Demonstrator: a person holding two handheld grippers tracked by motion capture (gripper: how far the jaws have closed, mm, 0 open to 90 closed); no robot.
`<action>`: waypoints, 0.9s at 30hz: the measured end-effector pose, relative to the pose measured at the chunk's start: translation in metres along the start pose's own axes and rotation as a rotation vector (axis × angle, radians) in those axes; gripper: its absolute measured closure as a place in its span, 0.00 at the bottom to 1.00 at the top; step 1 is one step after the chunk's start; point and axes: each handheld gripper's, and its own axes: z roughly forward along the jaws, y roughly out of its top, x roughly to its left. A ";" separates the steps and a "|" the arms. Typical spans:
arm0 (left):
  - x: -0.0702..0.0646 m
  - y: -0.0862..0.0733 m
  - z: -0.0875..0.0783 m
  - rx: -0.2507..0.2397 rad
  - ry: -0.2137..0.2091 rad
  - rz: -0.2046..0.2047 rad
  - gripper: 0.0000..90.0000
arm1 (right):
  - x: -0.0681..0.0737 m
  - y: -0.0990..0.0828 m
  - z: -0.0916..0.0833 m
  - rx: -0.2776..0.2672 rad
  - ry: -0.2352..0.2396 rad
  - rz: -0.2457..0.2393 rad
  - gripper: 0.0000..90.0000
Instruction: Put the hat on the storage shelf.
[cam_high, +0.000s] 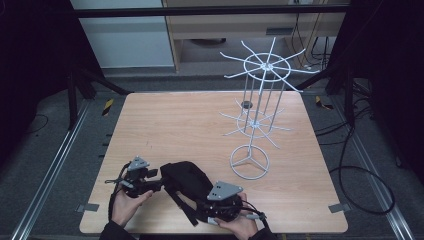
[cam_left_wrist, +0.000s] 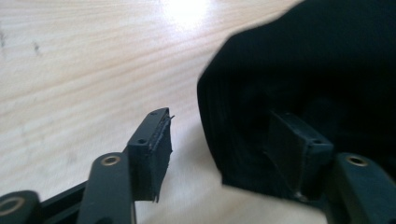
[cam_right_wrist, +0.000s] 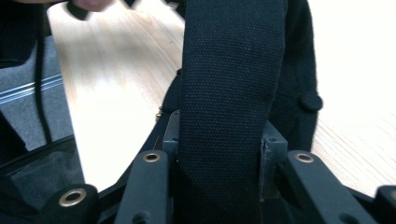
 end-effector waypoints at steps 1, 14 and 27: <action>0.000 -0.002 -0.006 -0.001 0.003 0.000 0.42 | -0.001 0.000 0.000 0.000 -0.003 0.004 0.73; -0.032 0.014 -0.038 -0.140 -0.026 0.036 0.39 | 0.000 0.001 0.002 0.007 -0.002 -0.005 0.70; -0.056 0.043 -0.026 -0.139 -0.084 0.059 0.27 | 0.006 0.003 0.004 0.010 0.021 -0.030 0.67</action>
